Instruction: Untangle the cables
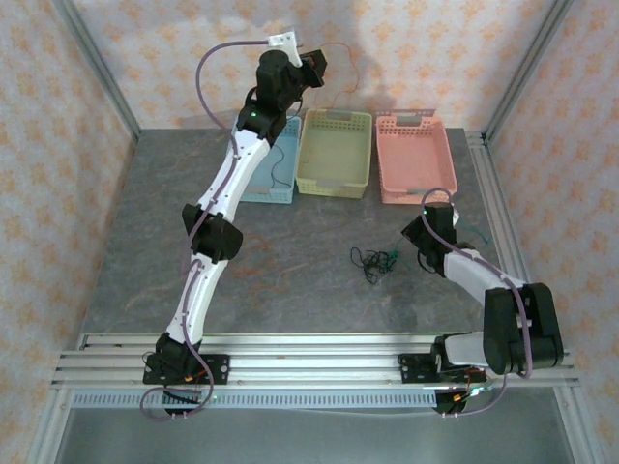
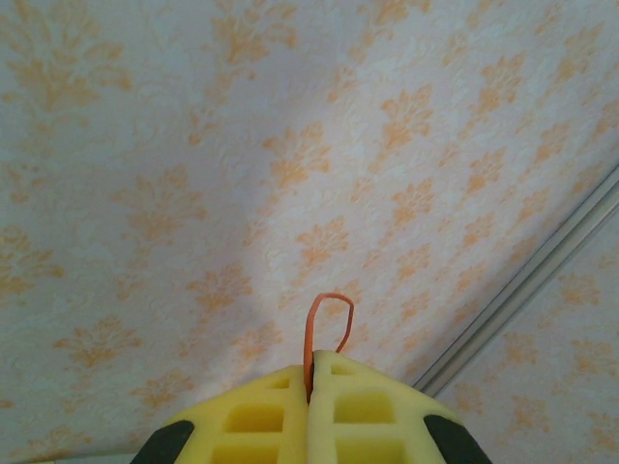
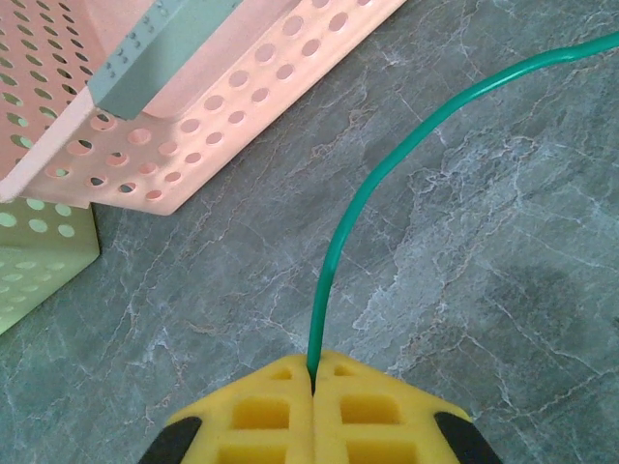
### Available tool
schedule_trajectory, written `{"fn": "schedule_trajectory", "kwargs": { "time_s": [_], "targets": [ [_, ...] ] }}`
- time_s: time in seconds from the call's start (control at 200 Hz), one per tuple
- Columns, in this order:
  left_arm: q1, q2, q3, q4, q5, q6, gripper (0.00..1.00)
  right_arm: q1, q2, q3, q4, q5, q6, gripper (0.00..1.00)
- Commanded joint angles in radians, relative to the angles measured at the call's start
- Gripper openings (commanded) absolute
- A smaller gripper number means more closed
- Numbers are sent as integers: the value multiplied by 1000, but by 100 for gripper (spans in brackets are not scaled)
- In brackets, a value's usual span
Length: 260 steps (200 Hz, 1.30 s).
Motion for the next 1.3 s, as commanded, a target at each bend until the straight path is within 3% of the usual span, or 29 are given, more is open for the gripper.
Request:
{"fn": "schedule_trajectory", "kwargs": {
  "time_s": [0.0, 0.25, 0.616, 0.726, 0.781, 0.856, 1.046, 1.126, 1.211, 1.296],
  "targets": [
    [9, -7, 24, 76, -21, -10, 0, 7, 14, 33, -8, -3, -12, 0],
    [9, 50, 21, 45, -12, -11, 0, 9, 17, 37, -10, -2, -14, 0],
    [9, 124, -54, -154, -50, 45, 0, 10, 21, 40, -11, -5, -16, 0],
    [6, 151, -65, -204, -26, 32, 8, 10, 21, 40, -10, -4, -16, 0],
    [6, 161, -66, -245, -30, 19, 19, 10, 22, 39, -11, -4, -16, 0],
    [8, 165, -68, -299, -28, 7, 40, 10, 22, 40, -11, -6, -16, 0],
    [5, 110, -74, -425, 83, 56, 64, 10, 25, 39, -11, -6, -16, 0],
    [4, 61, -76, -513, 101, 83, 71, 10, 25, 41, -10, -8, -16, 0],
    [4, -15, -101, -618, 112, 114, 71, 10, 26, 40, -9, -8, -15, 0],
    [4, -162, -257, -653, 99, 117, 69, 10, 26, 41, -10, -11, -15, 0]
  ]
}}
